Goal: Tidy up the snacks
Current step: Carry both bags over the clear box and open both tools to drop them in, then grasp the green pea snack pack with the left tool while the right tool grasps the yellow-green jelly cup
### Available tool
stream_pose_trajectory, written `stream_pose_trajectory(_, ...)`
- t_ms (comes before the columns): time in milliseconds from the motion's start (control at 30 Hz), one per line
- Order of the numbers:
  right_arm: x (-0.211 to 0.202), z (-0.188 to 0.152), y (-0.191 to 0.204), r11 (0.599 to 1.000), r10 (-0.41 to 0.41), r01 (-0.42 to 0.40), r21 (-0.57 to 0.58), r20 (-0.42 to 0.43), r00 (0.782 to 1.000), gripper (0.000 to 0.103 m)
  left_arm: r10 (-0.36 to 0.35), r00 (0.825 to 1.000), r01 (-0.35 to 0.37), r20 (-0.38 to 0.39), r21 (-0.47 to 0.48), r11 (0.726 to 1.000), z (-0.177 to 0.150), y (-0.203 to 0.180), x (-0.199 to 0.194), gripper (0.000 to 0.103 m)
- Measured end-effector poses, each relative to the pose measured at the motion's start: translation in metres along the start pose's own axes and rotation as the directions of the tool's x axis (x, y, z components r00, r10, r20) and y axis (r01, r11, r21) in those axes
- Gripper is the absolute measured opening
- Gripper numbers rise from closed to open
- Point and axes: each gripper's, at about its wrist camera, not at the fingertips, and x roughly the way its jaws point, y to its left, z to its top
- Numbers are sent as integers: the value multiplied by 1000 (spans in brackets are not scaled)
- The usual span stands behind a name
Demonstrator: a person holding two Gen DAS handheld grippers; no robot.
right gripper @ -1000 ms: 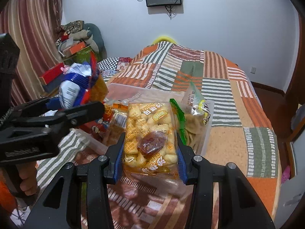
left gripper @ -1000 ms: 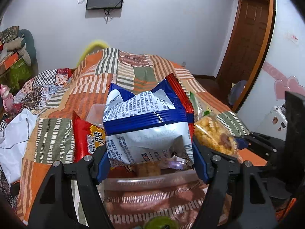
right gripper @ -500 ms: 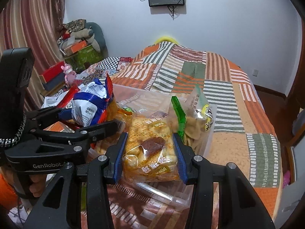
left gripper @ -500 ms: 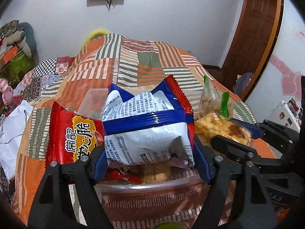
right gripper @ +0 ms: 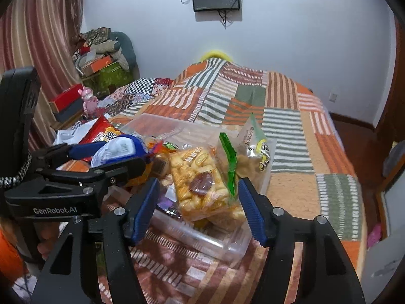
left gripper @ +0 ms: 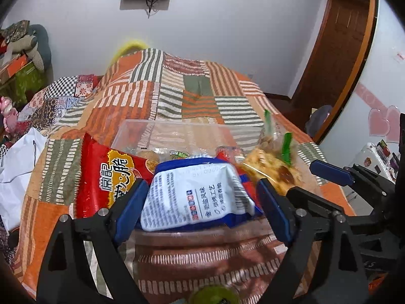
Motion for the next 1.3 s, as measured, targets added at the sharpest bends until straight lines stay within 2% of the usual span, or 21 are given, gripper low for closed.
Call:
stream_pose_trajectory(333,-33,-6,11,1000,1,0,-16,42,999,64,25,998,-27,52,30,999,-9,-1,-48,88)
stream_pose_trajectory(533,-46,-18,16,1000,8,-8,-1,41,999,65,51,998,-53,47,32,998,-28,8,-70,91)
stream_pose_trajectory(767,-56,-35,21,1000,19,-19,16,27,999,66,68,998,-67,-19,20,998,-63,20,-76,93)
stream_pose_trajectory(1000,-56,-50,20,998,30,-30,54,-4,1000,66,40,993,-48,-108,-80,996,-105,30,-59,93)
stream_pose_trajectory(1200,-50,-62,24,997,37,-34,63,-40,999,66,60,989,-71,-137,-73,995,-126,33,-49,93)
stream_pose_trajectory(1300,-43,-66,30,996,57,-53,71,-59,997,66,67,986,-79,-150,-74,994,-132,41,-45,88)
